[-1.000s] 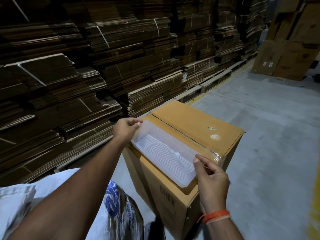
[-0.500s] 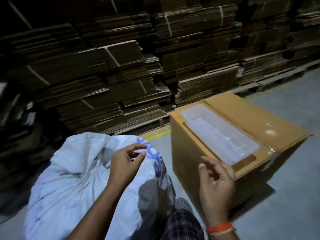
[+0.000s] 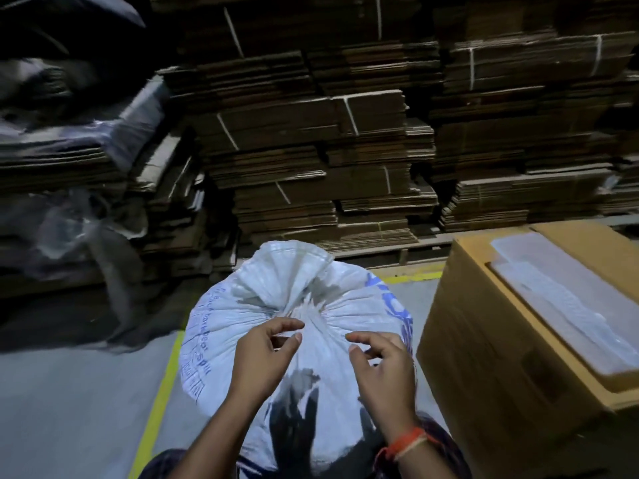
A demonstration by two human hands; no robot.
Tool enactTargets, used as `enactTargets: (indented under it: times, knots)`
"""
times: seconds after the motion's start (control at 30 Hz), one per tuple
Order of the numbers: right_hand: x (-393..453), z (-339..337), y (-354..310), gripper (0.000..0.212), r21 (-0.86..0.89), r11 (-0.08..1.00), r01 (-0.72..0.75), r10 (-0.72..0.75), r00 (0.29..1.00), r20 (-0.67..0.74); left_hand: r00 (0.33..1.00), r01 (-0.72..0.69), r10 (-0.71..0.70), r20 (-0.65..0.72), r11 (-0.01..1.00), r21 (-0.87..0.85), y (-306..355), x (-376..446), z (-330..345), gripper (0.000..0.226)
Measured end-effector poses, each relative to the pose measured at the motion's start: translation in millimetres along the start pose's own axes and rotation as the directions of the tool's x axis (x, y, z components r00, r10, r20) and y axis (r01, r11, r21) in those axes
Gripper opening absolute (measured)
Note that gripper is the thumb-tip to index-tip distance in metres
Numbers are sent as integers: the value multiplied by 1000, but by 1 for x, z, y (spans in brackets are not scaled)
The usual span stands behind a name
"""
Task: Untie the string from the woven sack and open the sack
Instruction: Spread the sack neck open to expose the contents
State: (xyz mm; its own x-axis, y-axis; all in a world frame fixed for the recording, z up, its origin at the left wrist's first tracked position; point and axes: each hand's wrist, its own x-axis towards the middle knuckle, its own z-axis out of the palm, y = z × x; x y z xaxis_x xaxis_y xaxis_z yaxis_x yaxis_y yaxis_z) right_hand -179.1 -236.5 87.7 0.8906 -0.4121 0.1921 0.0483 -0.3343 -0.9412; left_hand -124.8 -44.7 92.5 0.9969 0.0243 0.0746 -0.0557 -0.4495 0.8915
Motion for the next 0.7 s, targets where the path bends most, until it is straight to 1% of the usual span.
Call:
enactTargets:
  times: [0.17, 0.23, 0.4, 0.47, 0.6, 0.7]
  knots:
    - [14, 38, 11, 34, -33, 999, -12, 16, 995, 103, 996, 74, -76, -37, 996, -43, -35, 17, -9, 14]
    - [22, 42, 14, 33, -40, 999, -11, 15, 992, 122, 995, 90, -92, -36, 995, -52, -40, 23, -9, 15]
    - [78, 81, 22, 28, -34, 999, 26, -21, 987, 159, 992, 81, -88, -85, 993, -89, -63, 77, -15, 19]
    - [95, 95, 31, 27, -57, 998, 33, -22, 984, 174, 990, 96, -103, -98, 993, -75, -74, 95, -10, 20]
    - [115, 119, 52, 27, -65, 998, -10, 24, 977, 210, 987, 106, -108, -116, 994, -26, -97, 119, 10, 25]
    - [128, 131, 58, 31, -37, 999, -21, 29, 976, 214, 980, 71, -65, -187, 997, 24, -106, 129, 19, 33]
